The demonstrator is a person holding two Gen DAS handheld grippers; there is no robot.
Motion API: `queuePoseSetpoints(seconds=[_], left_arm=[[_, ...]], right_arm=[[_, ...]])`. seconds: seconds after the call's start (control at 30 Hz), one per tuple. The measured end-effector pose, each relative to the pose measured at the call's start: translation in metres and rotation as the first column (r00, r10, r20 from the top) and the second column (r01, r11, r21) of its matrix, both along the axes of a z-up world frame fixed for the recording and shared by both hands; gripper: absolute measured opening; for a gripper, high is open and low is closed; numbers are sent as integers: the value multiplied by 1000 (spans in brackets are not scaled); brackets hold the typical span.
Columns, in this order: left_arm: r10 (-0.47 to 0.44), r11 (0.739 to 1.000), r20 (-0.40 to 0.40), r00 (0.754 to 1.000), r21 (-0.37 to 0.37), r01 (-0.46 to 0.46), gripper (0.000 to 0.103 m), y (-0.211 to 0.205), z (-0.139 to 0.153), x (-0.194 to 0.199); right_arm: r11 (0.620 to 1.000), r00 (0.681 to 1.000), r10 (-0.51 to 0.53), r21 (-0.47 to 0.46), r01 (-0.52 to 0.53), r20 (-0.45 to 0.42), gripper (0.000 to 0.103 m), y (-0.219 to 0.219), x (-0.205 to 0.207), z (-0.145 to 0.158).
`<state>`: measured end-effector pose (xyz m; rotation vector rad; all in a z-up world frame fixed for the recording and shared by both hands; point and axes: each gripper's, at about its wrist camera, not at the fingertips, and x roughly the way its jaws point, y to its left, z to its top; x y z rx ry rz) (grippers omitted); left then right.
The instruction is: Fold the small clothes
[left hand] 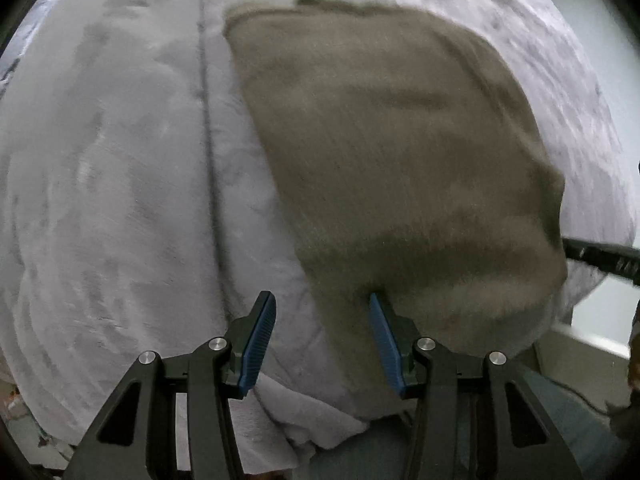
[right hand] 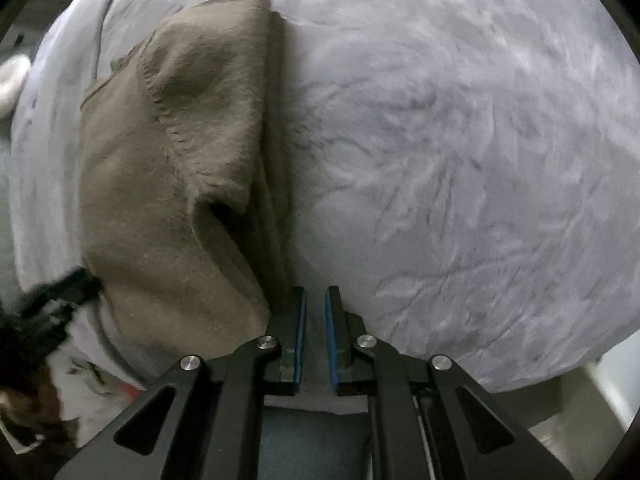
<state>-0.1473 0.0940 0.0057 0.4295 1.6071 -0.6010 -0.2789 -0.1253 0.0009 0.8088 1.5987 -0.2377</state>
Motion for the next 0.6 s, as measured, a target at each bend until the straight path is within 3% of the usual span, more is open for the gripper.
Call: queuePoseSetpoints(seconds=[0.13,0.2,0.23,0.4,0.53,0.6], left_arm=[[-13,1000,-32,999,8,14,51,-4,-16,1],[-14,1000,-34,999,-2,14,51,-8,-16,3],[-20,1000,-32,999,-3,20,51,-8,-15,3],[-35,999,-22,999,5,35,51,-6,-11,-1],[-18,1000,-47,999,11,19,51,0,-16,-7],[-12,1000,-51,999,10,12,51,1,-19,-8]], right_arm=[[997,996,2,75,-8,89,14,-1,-1,17],[996,994,44,72,-52,101,34,4,1,21],[995,993,65,68,-72,97,37,8,3,21],[993,992,87,72,-94,94,37,5,6,19],[999,995,42,4,-43,87,38,-6,2,24],[999,993,45,26,-48,109,38,-2,2,29]])
